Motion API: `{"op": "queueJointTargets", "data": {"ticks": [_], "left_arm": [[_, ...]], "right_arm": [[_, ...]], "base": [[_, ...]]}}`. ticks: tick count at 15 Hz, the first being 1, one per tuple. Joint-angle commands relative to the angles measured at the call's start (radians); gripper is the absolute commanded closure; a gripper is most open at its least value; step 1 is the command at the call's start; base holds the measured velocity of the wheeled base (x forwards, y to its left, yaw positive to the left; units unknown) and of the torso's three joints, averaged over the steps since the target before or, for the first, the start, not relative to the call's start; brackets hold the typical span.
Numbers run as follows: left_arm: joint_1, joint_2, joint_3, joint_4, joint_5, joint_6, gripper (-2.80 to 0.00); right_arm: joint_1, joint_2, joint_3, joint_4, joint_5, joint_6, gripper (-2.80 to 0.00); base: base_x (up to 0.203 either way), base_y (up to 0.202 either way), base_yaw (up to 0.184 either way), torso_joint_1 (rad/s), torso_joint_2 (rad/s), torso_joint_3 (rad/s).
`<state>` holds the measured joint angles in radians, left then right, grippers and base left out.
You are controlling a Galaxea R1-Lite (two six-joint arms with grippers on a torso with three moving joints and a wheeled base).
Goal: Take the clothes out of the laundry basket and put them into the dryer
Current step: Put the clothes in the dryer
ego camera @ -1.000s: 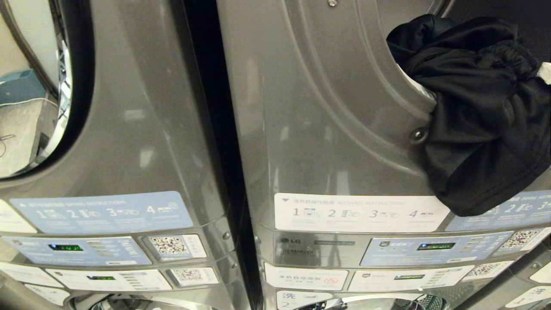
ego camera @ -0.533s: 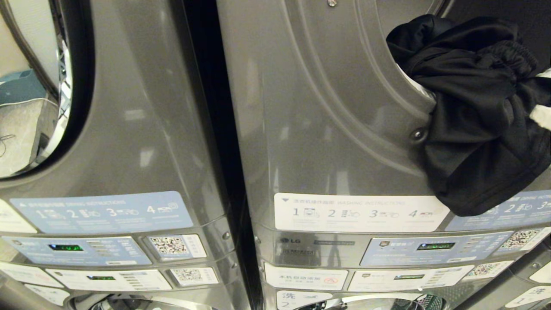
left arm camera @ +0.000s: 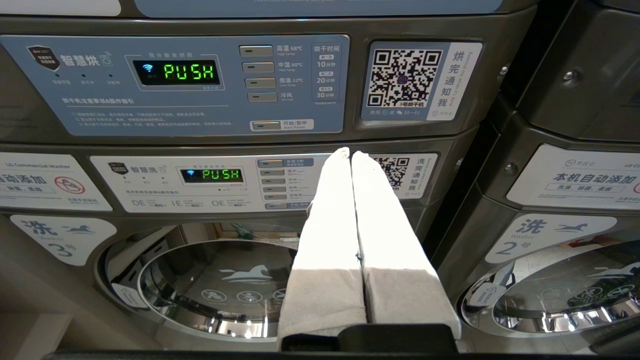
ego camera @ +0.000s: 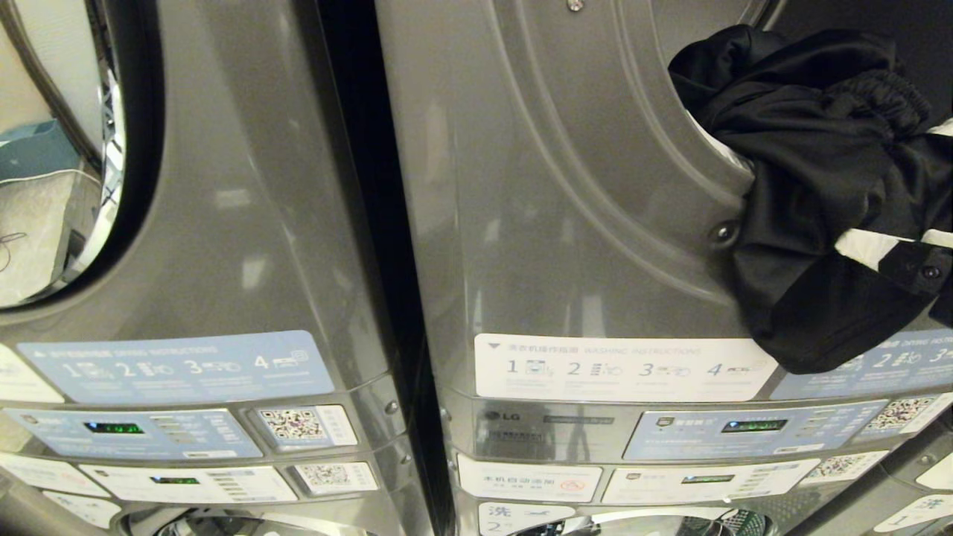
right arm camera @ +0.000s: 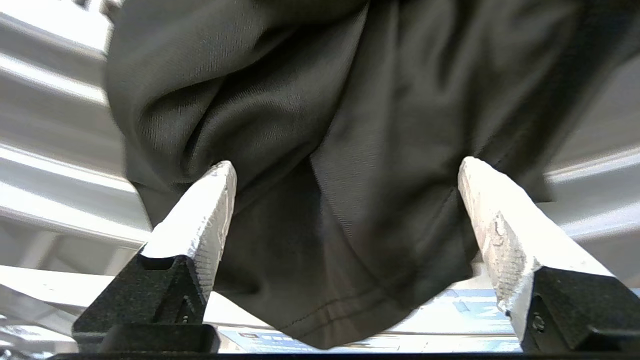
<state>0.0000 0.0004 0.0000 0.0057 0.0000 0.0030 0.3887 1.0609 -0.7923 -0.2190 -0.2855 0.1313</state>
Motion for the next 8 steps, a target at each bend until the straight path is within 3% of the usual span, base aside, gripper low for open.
{"op": "queueJointTargets", "data": {"ticks": [1,8], "left_arm": [[0.0,0.0,0.002,0.0,0.0,0.0,0.0],[0.0,0.0,0.002,0.0,0.0,0.0,0.0]], "right_arm": [[-0.005,0.05,-0.005,-0.002,-0.001,-0.004,-2.8],[-0.022,0.134,-0.039,0.001,-0.003,-0.005,-2.8]], "base": [[0.0,0.0,0.0,0.0,0.0,0.0],[0.0,0.0,0.0,0.0,0.0,0.0]]}}
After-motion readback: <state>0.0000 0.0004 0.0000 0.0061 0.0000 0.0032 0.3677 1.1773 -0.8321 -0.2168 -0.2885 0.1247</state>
